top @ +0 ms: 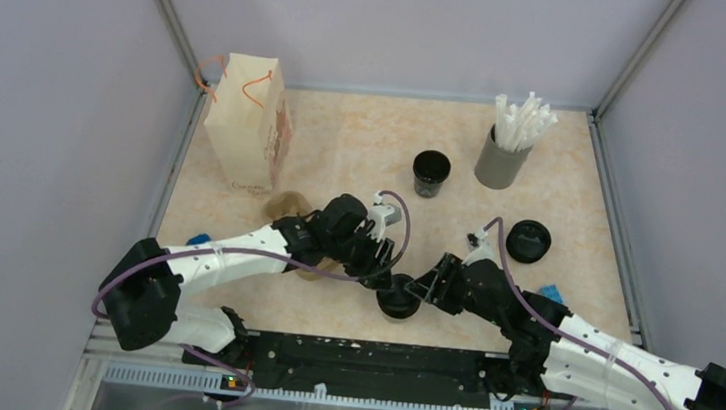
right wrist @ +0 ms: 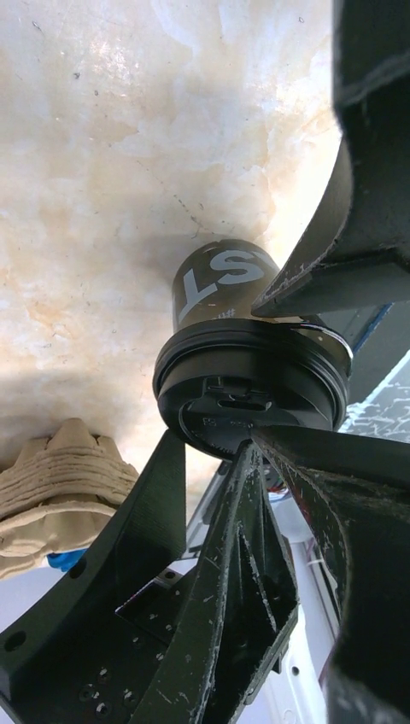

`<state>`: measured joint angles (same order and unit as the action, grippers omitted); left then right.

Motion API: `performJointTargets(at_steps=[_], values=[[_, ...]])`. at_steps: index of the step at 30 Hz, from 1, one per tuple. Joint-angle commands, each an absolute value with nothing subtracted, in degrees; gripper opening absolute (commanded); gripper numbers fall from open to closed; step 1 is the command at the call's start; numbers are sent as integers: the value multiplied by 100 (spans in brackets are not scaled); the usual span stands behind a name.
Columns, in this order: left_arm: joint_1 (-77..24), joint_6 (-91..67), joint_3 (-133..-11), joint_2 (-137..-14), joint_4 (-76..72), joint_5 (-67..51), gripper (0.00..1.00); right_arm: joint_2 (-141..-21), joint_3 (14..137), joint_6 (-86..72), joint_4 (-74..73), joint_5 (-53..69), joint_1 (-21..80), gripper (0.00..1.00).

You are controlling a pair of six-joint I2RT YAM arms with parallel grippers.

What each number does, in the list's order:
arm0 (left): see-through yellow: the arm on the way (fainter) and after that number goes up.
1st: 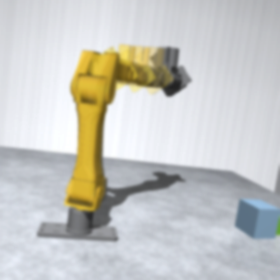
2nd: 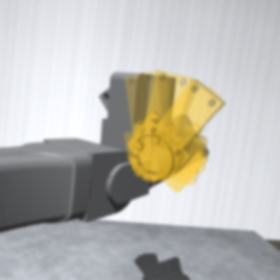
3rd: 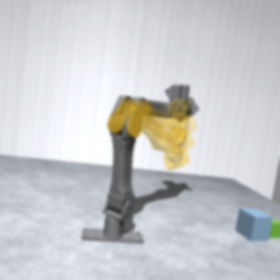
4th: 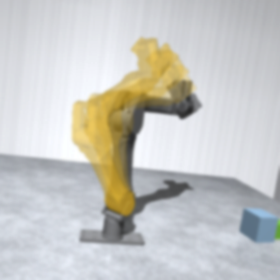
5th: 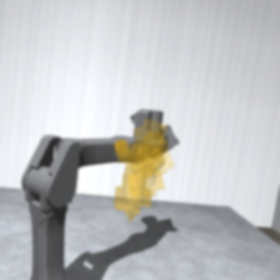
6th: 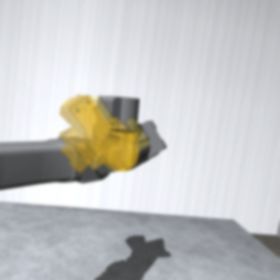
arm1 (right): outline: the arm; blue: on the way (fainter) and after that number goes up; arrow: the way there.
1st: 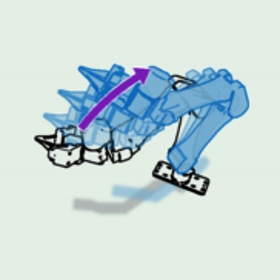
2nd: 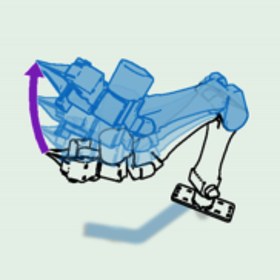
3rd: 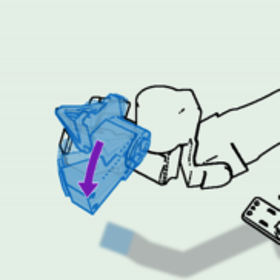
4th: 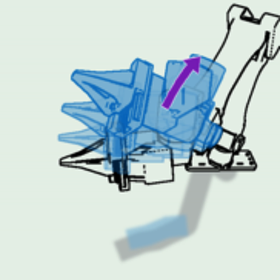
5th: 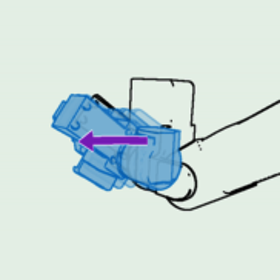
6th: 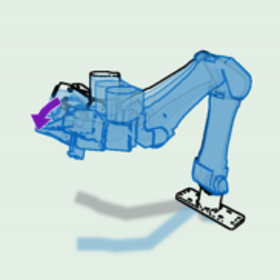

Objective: Pack the takeout coffee

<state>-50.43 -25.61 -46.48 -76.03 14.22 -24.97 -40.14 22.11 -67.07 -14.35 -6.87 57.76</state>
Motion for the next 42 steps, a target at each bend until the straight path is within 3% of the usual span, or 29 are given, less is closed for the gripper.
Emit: performJointTargets(at_steps=[1, 19, 34, 37, 42], values=[[-5106, -2610, -4576, -7498, 1125, -2661, 52, -3997, 2167, -6593, -1321, -837, 5849, 48], [-5176, -2617, -4335, -7232, 1034, -2721, 64, -3756, 2106, -6328, -1520, -547, 5851, 50], [-5251, -2672, -4178, -7118, 913, -2923, 59, -4010, 2199, -6097, -1597, -500, 5866, 35], [-5248, -2659, -4144, -7026, 993, -2812, 62, -3993, 2222, -6018, -1630, -474, 5870, 36], [-5256, -2523, -4166, -6802, 1260, -2597, 76, -3853, 2239, -5922, -1727, -451, 5869, 38]])
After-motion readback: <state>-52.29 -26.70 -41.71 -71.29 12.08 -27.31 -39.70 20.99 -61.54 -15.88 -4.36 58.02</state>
